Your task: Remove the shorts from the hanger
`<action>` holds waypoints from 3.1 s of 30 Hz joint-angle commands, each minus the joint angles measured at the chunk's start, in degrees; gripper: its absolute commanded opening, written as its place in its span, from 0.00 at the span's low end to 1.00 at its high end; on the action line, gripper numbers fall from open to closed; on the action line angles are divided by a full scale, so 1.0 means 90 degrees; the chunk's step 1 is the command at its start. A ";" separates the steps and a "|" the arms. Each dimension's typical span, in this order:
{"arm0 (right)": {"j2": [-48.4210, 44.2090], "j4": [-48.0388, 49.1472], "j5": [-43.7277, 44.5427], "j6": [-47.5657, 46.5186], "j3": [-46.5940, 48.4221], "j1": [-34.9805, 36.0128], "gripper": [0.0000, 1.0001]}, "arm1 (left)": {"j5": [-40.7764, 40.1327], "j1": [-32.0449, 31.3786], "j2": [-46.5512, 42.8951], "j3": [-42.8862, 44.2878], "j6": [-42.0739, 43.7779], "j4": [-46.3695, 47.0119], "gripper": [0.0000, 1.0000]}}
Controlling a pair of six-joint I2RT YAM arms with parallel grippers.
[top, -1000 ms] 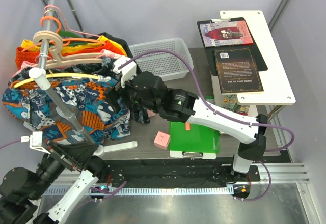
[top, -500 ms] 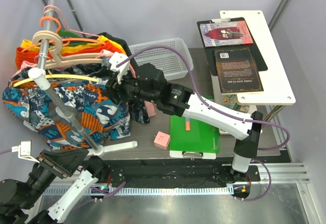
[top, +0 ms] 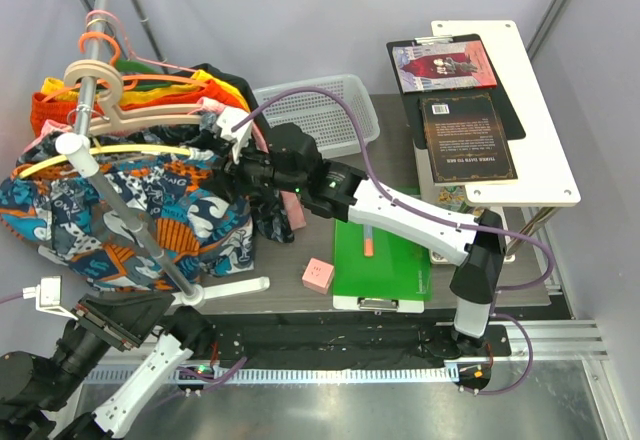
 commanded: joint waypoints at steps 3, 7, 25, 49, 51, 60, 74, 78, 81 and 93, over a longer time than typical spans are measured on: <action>-0.0300 0.0914 -0.0451 0.0257 -0.0190 -0.0006 0.34 | -0.0144 -0.0057 0.0234 0.0111 0.0156 -0.0099 0.98; -0.0584 0.0905 -0.0452 0.0170 -0.0367 -0.0025 0.12 | -0.0222 -0.0086 0.0175 0.0082 0.0146 -0.0090 0.97; -0.0174 -0.0952 -0.1340 -0.0193 0.1878 -0.0094 0.01 | 0.0217 -0.0116 0.0585 0.0151 0.0566 0.0115 0.97; 0.1154 -0.2933 -0.0940 0.0101 0.3824 0.0160 0.01 | 0.2414 -0.0116 0.1513 0.0083 0.0908 0.1198 0.98; 0.0989 -0.2943 -0.0726 0.0091 0.3580 0.0170 0.01 | 0.2648 -0.0116 0.1600 0.0014 0.0869 0.1404 0.97; -0.1168 -0.0514 0.0036 0.0852 -0.0393 0.0170 0.01 | 0.3098 -0.0116 0.2284 0.0268 0.1182 0.1735 0.96; -0.4011 0.0445 0.0525 0.1585 -0.3656 0.0180 0.01 | 0.3821 -0.0116 0.3328 0.0326 0.0713 0.3689 0.91; -0.4597 0.0583 0.0612 0.1839 -0.4067 0.0170 0.01 | 0.3822 -0.0116 0.3797 0.0696 0.0654 0.4264 0.87; -0.4812 0.0524 0.0827 0.1946 -0.4292 0.0180 0.01 | 0.3617 -0.0116 0.4246 0.1008 0.0780 0.4344 0.83; -0.5409 0.0455 0.1365 0.2376 -0.4663 0.0180 0.01 | 0.1234 -0.0106 0.5429 0.2757 0.2167 0.3338 0.74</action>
